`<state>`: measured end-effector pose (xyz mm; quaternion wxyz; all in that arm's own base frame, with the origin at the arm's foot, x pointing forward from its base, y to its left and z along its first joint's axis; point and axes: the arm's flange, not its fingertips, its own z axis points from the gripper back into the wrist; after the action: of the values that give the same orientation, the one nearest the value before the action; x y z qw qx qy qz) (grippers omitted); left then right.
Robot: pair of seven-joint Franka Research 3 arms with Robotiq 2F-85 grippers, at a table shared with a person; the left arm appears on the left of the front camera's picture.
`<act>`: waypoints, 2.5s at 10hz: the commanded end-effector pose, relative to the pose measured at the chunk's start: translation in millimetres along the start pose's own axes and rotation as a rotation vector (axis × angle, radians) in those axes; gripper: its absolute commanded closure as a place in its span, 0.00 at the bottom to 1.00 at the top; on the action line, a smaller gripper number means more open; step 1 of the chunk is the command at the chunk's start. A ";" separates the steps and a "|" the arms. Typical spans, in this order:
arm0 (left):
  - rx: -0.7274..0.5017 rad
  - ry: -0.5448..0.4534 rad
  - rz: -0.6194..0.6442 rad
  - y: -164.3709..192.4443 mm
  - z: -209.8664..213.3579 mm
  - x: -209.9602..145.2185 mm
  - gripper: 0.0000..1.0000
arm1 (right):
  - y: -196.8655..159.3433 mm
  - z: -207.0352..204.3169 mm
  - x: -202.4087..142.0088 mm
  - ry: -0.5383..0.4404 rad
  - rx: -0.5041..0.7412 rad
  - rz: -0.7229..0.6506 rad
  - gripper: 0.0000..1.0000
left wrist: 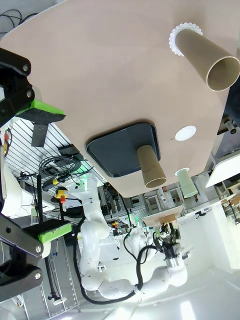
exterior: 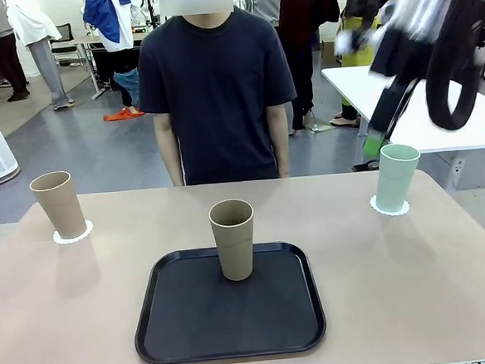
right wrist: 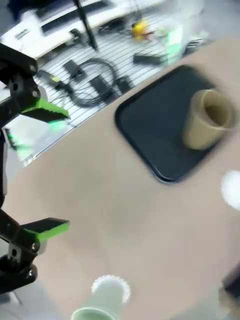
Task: Place coasters on the table and set cups on them.
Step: Take one Reusable plastic cup from the Flat Tray and place it on a coaster set by the human.
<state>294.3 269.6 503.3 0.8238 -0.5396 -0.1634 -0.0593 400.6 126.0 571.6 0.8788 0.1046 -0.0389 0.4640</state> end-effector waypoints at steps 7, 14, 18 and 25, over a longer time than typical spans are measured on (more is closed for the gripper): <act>-0.010 -0.011 0.008 -3.1 1.9 0.2 0.00 | 31.6 -117.8 -4.5 0.153 0.031 0.230 0.00; -0.010 -0.011 0.008 -3.1 1.9 0.2 0.00 | -6.7 -190.4 -50.1 -0.669 0.291 0.358 0.00; -0.010 -0.011 0.008 -3.1 1.9 0.2 0.00 | -11.5 -212.6 -77.6 -0.904 0.307 0.701 0.00; -0.010 -0.011 0.008 -3.1 1.9 0.2 0.00 | -14.0 -203.2 -70.4 -0.913 0.281 0.659 0.00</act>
<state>294.3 269.7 503.3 0.8238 -0.5396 -0.1634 -0.0591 367.0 104.3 355.9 0.5723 0.3911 -0.3664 0.6207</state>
